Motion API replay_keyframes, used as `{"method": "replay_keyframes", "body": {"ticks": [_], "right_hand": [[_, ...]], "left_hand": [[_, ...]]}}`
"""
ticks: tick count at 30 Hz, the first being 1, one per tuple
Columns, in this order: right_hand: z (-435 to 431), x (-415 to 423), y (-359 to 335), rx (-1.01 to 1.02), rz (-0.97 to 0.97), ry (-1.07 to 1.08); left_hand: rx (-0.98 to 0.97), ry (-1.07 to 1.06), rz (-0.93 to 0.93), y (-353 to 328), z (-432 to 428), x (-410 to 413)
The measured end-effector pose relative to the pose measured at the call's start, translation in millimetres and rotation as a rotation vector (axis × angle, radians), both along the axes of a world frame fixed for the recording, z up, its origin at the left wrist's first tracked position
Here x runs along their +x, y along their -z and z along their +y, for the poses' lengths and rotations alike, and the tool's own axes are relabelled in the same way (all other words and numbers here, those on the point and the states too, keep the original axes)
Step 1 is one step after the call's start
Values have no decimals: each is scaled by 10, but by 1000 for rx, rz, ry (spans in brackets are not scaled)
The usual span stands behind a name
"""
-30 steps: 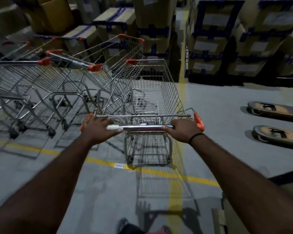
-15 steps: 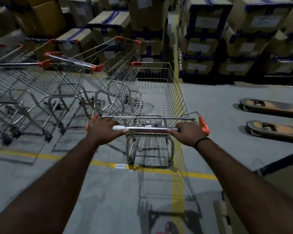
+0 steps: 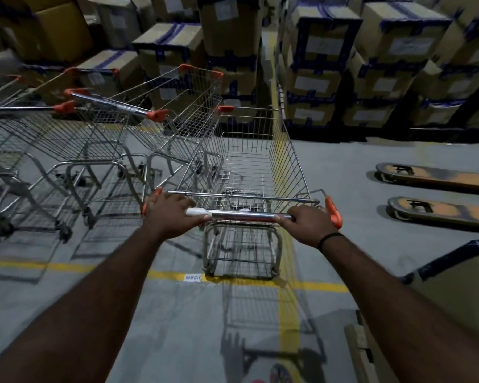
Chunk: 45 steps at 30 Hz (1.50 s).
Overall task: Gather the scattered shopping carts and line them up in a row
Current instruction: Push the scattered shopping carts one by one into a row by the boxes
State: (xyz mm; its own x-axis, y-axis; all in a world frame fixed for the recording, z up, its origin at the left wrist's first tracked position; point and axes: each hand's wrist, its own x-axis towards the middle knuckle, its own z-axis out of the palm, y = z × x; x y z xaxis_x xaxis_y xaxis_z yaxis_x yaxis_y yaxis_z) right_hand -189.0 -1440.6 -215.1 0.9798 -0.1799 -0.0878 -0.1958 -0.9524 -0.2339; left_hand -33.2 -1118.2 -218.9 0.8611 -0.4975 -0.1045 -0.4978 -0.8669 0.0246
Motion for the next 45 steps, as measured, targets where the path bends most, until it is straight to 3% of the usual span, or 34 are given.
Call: {"method": "replay_keyframes", "body": {"ticks": [23, 26, 30, 32, 38, 45], "right_hand": [[123, -18, -107, -49, 29, 68], [140, -4, -143, -43, 79, 71], [123, 146, -300, 29, 324, 82], [124, 334, -372, 23, 352, 32], [492, 1242, -681, 67, 131, -67], [1118, 2123, -926, 98, 61, -223]], "left_hand": [[12, 59, -8, -35, 23, 87], [4, 55, 21, -43, 31, 83], [23, 61, 80, -49, 18, 128], [-26, 17, 117, -125, -18, 159], [-324, -40, 71, -447, -120, 488], [-470, -133, 60, -892, 123, 1029]]}}
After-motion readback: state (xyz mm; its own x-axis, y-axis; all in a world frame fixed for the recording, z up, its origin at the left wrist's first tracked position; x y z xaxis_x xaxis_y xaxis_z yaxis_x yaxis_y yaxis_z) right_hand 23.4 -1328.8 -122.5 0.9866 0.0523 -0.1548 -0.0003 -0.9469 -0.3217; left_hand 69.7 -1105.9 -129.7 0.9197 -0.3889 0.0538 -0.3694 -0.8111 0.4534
